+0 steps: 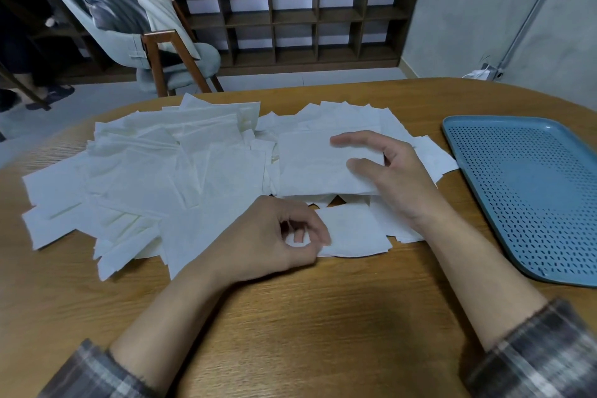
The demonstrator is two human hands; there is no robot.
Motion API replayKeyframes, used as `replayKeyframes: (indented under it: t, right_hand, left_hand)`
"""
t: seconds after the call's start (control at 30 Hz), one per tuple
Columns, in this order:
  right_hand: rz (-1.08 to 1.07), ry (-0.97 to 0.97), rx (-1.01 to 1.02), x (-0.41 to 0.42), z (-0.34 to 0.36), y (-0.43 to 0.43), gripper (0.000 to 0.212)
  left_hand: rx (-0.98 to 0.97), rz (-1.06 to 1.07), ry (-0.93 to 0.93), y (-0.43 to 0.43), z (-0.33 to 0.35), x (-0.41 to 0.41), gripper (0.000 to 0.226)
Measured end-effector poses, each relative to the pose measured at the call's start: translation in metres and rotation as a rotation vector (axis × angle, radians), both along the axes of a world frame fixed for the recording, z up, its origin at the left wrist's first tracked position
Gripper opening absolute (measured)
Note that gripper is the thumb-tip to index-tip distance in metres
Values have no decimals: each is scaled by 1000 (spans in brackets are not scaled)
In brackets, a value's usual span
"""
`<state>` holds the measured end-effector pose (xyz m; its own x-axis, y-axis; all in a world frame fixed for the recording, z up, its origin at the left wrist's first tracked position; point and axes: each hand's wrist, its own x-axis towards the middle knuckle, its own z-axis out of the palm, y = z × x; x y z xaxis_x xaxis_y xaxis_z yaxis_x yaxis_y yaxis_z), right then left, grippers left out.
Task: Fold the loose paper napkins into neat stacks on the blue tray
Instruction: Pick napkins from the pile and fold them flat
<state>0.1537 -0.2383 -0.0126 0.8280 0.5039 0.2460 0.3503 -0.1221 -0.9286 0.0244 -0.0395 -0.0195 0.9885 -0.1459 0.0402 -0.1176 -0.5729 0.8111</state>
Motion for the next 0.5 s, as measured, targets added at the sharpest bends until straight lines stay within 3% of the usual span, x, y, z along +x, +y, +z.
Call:
replayKeyframes:
  t: [0.2, 0.5]
  right_hand:
    - [-8, 2, -11, 0, 0, 0, 39]
    - [-11, 0, -16, -1, 0, 1, 39]
  left_hand:
    - [28, -125, -34, 0, -3, 3, 27]
    - [5, -16, 24, 0, 0, 2, 11]
